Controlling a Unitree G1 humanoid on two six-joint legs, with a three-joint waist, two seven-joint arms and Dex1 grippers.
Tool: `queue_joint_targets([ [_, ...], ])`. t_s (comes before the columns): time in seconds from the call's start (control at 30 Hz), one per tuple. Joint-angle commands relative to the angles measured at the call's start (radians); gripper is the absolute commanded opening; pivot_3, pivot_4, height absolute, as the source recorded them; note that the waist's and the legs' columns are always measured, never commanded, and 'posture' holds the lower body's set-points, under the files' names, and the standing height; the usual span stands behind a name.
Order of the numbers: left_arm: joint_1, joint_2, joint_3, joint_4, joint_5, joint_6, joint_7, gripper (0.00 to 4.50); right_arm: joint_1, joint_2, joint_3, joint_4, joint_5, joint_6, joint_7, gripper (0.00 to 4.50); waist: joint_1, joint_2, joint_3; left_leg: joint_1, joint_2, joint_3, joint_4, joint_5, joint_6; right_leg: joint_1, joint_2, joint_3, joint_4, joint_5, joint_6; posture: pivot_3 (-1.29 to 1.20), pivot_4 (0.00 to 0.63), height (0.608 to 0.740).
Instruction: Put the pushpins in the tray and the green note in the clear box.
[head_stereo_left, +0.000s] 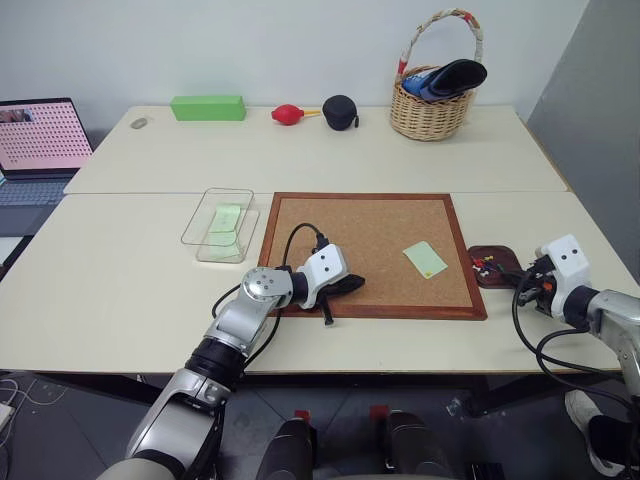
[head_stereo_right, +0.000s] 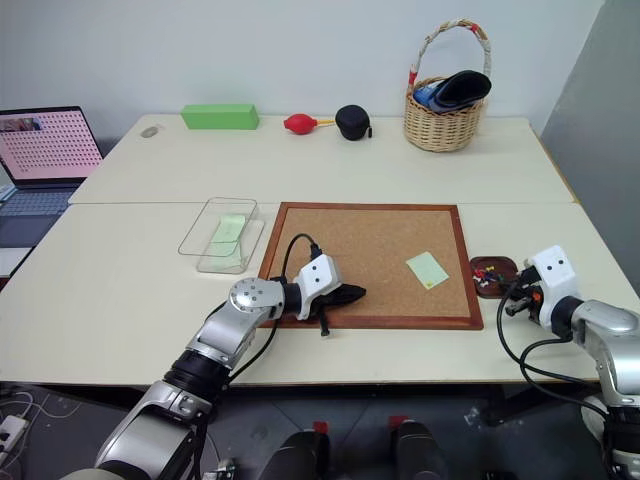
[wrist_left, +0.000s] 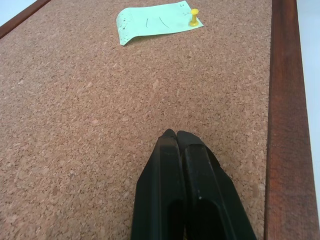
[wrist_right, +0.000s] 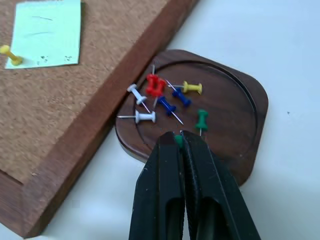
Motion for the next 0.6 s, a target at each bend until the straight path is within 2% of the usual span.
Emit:
queue_joint_targets([
  [0.03,0.028,0.011,-0.029,0.09,0.067,0.032,0.024,0.0,-0.027,-0.011,-0.005,0.013,-0.015,-0.036,-0.005,0.83,0.0,0.0,0.0,0.0,0.0,0.0,0.0,0.0,0.0,0.0,0.0,0.0,0.0,0.0,0.0,0.0,0.15,0.74],
  [0.33,0.033,0.013,-0.026,0.084,0.066,0.034,0.025,0.0,-0.064,0.008,0.011,0.052,-0.041,-0.071,-0.035,2.53,0.0,0.001,0.0,0.0,0.0,0.0,0.0,0.0,0.0,0.0,0.0,0.0,0.0,0.0,0.0,0.0,0.15,0.74],
  [0.6,0.033,0.014,-0.027,0.083,0.066,0.032,0.024,0.0,-0.078,0.025,-0.05,-0.011,0.06,-0.077,0.017,2.53,0.0,0.001,-0.001,0.0,0.0,0.0,0.0,0.0,0.0,0.0,0.0,0.0,0.0,0.0,0.0,0.0,0.15,0.74],
])
